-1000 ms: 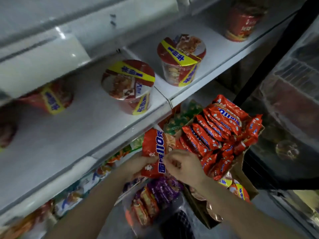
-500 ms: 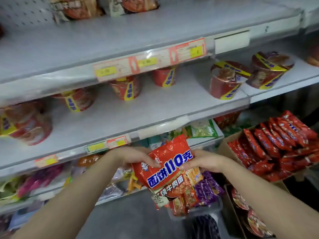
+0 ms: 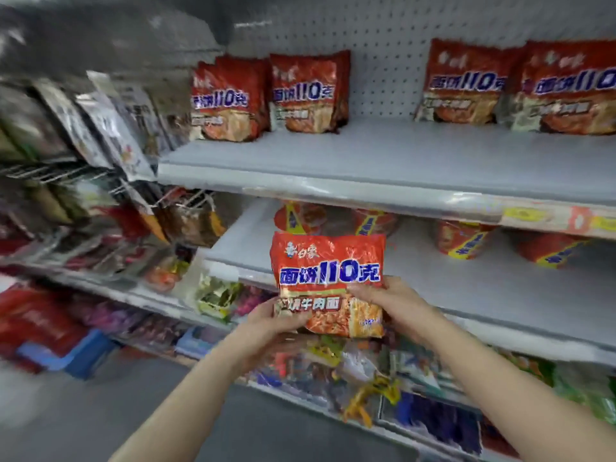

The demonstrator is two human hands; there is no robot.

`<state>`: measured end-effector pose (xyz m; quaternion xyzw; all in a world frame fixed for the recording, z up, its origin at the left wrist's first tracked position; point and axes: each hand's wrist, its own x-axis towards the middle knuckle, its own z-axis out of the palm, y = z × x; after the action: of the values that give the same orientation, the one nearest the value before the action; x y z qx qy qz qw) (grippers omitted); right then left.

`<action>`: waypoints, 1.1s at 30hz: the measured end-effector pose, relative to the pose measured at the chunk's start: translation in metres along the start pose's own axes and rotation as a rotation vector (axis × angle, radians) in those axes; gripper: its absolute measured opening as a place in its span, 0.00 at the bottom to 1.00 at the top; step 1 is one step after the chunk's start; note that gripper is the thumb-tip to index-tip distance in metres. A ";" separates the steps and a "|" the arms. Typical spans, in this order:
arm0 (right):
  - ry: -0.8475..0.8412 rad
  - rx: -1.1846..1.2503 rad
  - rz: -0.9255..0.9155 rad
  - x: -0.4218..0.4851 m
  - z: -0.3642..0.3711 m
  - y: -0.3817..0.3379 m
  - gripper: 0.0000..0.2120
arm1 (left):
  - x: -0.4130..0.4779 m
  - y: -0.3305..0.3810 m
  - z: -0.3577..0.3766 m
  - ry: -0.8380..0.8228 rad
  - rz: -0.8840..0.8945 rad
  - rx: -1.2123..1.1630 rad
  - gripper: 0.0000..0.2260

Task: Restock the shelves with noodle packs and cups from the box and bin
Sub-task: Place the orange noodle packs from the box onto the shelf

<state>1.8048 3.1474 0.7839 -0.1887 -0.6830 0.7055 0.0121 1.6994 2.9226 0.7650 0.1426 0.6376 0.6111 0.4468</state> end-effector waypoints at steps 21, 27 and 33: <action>-0.165 -0.671 -0.449 0.216 0.088 -0.255 0.17 | 0.050 0.248 -0.184 0.636 0.499 0.482 0.17; -0.052 -0.811 -0.406 0.287 0.110 -0.258 0.26 | 0.111 0.280 -0.241 0.675 0.457 0.701 0.15; 0.078 -0.888 -0.377 0.320 0.127 -0.258 0.30 | 0.159 0.294 -0.292 0.557 0.457 0.817 0.21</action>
<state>1.4099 3.1310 0.9535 -0.0750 -0.9395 0.3236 0.0837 1.2864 2.9106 0.9256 0.2722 0.8702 0.4099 0.0248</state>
